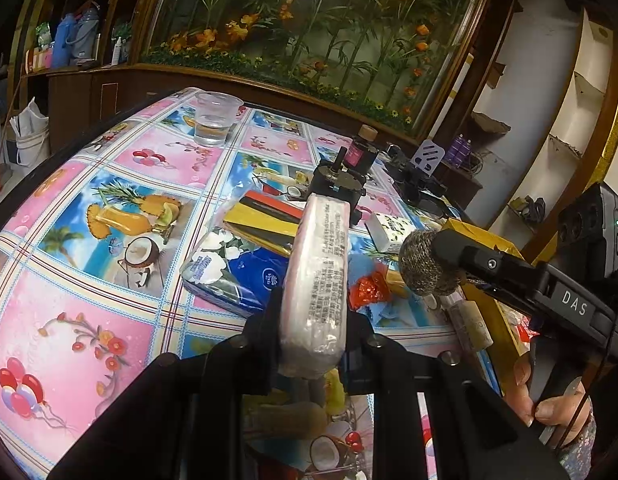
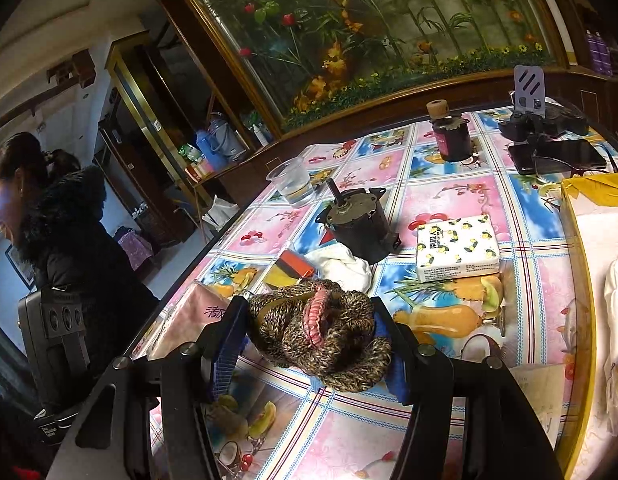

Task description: Organize soft objects

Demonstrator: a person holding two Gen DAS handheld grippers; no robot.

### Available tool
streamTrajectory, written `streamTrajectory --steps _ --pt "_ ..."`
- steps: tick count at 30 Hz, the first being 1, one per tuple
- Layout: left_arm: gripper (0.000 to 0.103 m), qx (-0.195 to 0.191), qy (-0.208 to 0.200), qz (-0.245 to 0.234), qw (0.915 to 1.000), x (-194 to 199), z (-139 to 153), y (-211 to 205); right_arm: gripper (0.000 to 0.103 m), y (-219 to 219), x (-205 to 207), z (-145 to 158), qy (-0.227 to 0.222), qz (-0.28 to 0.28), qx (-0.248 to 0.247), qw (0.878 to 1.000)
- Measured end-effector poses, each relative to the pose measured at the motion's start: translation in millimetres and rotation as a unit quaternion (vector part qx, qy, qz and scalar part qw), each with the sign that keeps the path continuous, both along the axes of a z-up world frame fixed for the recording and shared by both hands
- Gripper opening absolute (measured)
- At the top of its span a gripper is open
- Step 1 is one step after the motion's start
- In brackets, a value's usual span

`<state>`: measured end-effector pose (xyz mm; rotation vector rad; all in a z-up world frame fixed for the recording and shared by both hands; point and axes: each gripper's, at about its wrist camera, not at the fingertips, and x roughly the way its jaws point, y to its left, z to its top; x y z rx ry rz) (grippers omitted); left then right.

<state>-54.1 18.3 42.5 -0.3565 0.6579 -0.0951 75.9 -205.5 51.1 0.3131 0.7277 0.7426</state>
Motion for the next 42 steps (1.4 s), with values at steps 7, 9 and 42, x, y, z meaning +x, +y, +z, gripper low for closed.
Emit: streamTrajectory --steps 7,9,42 --pt "0.021 -0.006 0.000 -0.005 1.0000 5 2 -10 0.065 -14 2 7 -0.009 -0.029 0.015 0.999" --pt "0.021 -0.017 0.001 -0.009 0.9998 8 3 -15 0.065 -18 1 9 -0.014 -0.040 0.016 0.999" --pt "0.021 0.015 -0.014 -0.137 0.9904 19 26 -141 0.065 -198 -45 58 -0.027 -0.187 0.007 0.982"
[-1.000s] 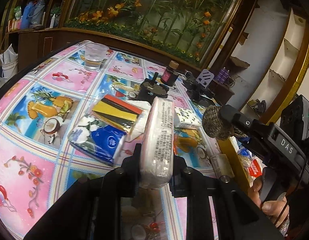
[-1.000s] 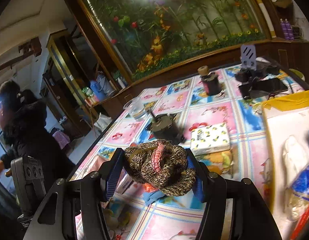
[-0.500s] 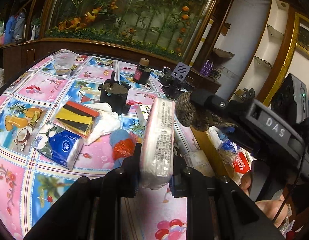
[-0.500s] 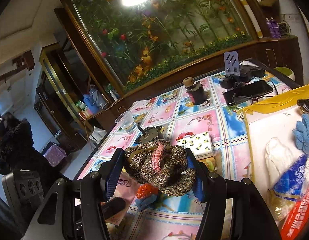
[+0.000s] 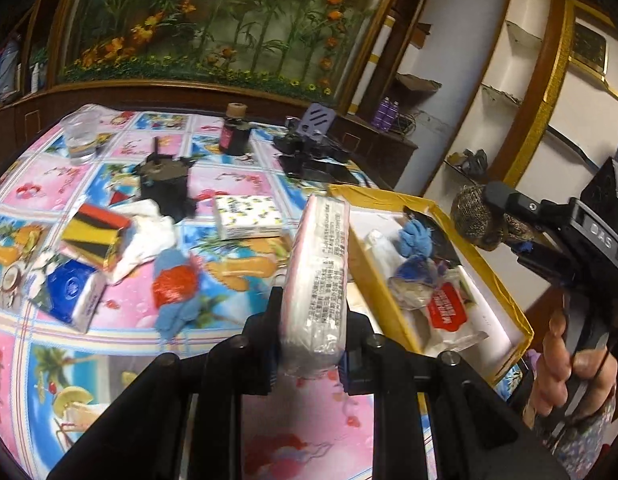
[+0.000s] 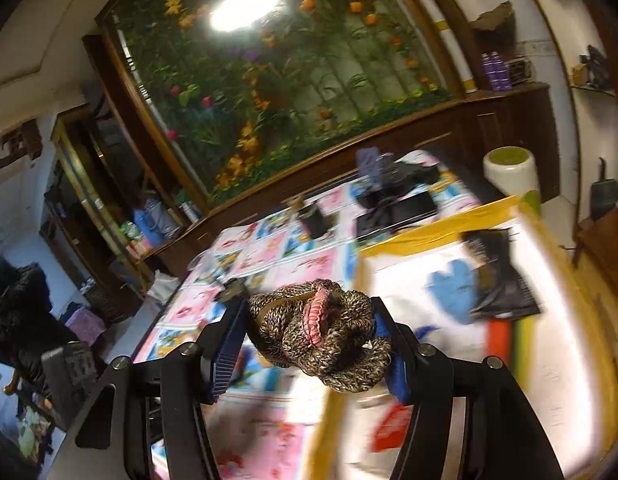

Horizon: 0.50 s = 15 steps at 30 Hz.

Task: Organize soft objects
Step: 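Carry the tissue pack and knitted hat over the yellow-rimmed box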

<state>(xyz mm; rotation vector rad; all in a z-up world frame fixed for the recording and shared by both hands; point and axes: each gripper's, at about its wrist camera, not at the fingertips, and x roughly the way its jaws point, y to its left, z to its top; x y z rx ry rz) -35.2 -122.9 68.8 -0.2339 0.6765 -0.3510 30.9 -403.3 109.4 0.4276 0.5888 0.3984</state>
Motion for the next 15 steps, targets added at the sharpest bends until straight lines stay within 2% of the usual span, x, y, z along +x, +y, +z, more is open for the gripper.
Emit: streamTrajectory --steps 6,9,15 --pt "0.021 0.001 0.011 -0.062 0.9980 16 5 -58 0.065 -50 20 -6 0.037 -0.043 -0.042 0.998" --pt "0.021 0.011 0.009 -0.090 0.9958 28 9 -89 0.065 -70 38 -11 0.064 -0.055 -0.040 0.996" --pt "0.021 0.002 0.034 -0.114 0.9928 86 15 -132 0.065 -88 84 -14 0.107 -0.073 -0.066 0.989"
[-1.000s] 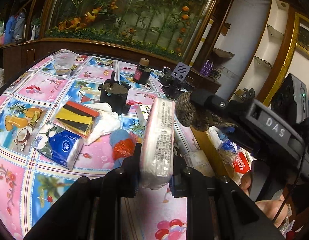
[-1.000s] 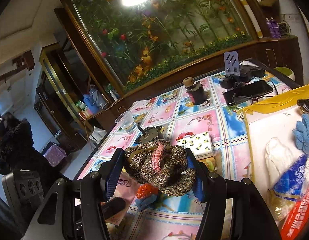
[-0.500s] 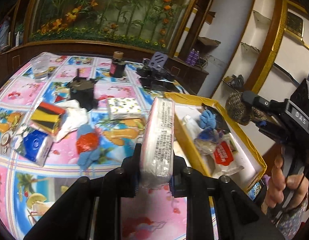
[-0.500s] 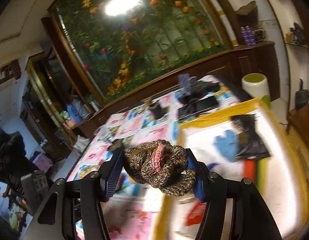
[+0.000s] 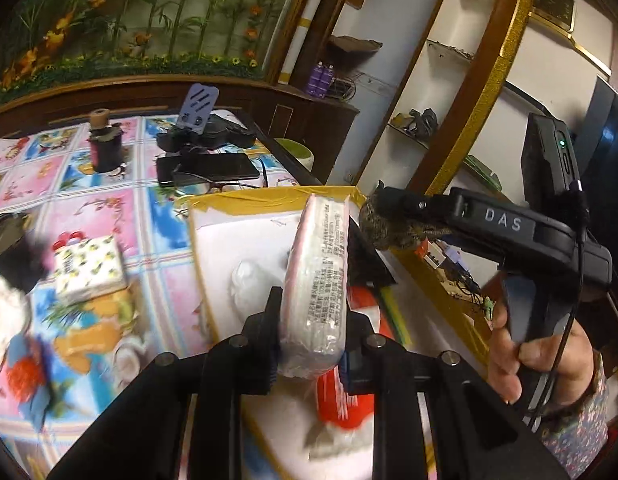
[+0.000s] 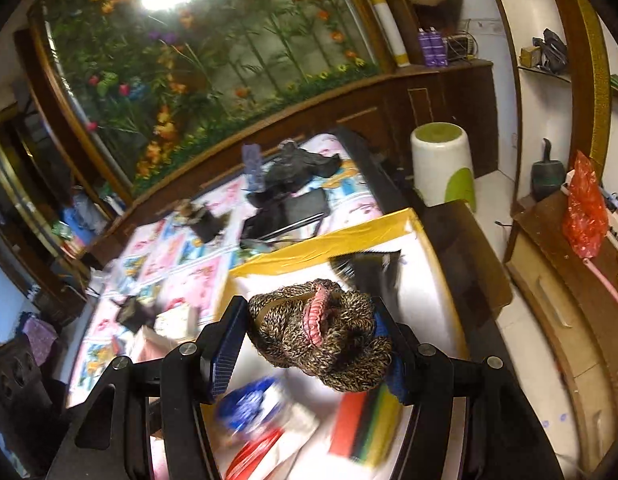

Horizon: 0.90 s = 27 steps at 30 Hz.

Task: Organize soft objects
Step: 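Carry the tissue pack and knitted hat over the yellow-rimmed box, then open both grippers to drop the tissue pack and hat into the box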

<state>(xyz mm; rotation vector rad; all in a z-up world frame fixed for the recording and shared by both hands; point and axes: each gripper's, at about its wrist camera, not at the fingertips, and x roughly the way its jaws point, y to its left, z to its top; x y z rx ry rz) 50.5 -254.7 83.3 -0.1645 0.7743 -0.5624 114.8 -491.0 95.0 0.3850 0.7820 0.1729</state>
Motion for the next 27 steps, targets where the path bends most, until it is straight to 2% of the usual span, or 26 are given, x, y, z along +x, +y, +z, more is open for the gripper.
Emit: streamTrajectory --steps 4,9,11,13,15,19,24,27 --pt "0.021 0.003 0.038 -0.001 0.9993 37 -20 -13 0.065 -3 35 -10 0.029 -0.005 -0.018 0.999" --pt "0.021 0.006 0.063 0.004 0.9980 52 -42 -11 0.065 8 61 -29 0.050 0.012 -0.036 0.998" --pt "0.031 0.008 0.060 0.004 0.9982 52 -44 -12 0.066 11 65 -36 0.056 0.012 -0.034 0.998" --pt "0.051 0.002 0.058 0.004 0.9983 51 -44 -11 0.067 13 67 -39 0.056 0.011 -0.032 0.998" --pt "0.055 0.003 0.051 0.007 0.9987 48 -42 -10 0.069 13 67 -39 0.056 0.008 -0.030 0.998" --pt "0.055 -0.004 0.037 0.008 0.9993 42 -35 -6 0.074 11 57 -30 0.042 0.007 -0.024 0.999" --pt "0.057 -0.004 0.022 0.010 0.9997 29 -27 -1 0.076 6 28 -13 0.014 -0.005 -0.010 1.000" --pt "0.061 -0.010 0.020 0.010 0.9997 19 -24 6 0.077 7 3 -1 -0.009 -0.004 0.007 1.000"
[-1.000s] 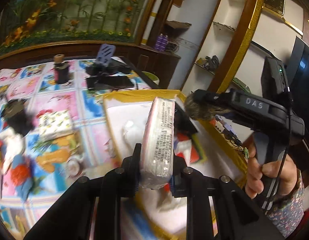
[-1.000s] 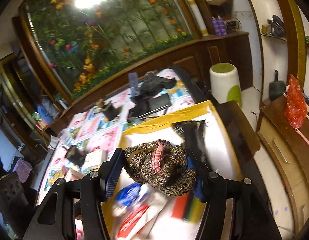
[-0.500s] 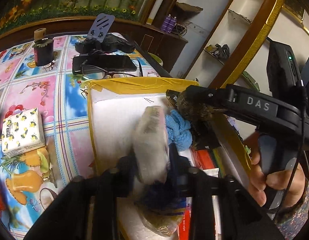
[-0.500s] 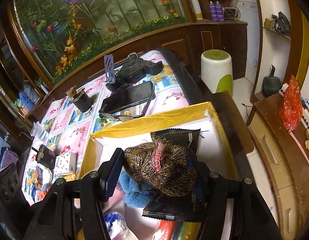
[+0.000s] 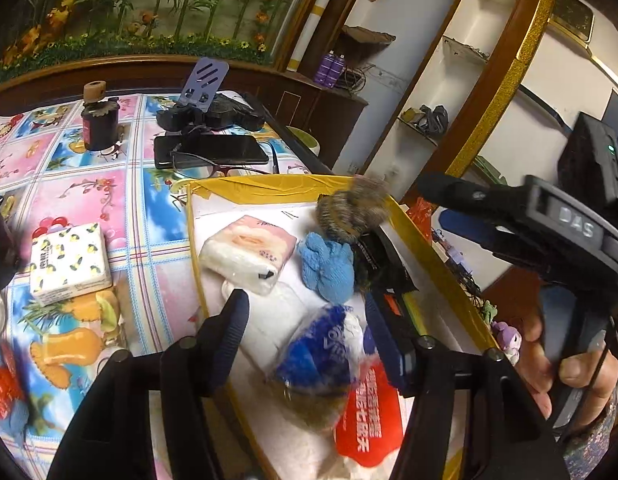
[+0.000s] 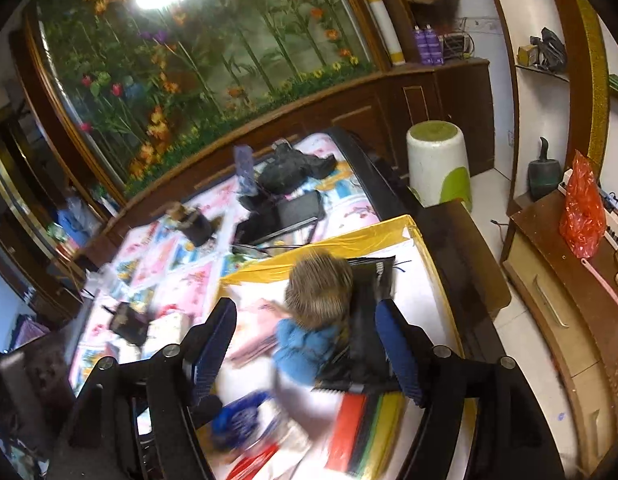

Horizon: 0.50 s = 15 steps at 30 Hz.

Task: Organize soft objects
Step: 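Open both grippers to drop the tissue pack and hat into the box, then withdraw both grippers from the box back toward the table items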

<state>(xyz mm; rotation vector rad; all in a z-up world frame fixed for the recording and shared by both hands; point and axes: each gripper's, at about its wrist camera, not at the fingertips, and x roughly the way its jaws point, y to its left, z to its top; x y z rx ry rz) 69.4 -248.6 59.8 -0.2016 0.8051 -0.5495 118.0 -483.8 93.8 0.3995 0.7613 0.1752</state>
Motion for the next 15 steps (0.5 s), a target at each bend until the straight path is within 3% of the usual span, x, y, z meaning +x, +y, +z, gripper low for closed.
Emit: streamTrajectory --steps 7,15 --pt "0.066 -0.011 -0.004 0.008 0.9999 -33 3 32 0.084 21 -52 21 -0.056 0.012 0.052 0.997" --pt "0.067 -0.002 -0.024 0.052 0.9983 -84 3 106 0.084 100 -77 12 -0.058 0.089 0.079 0.991"
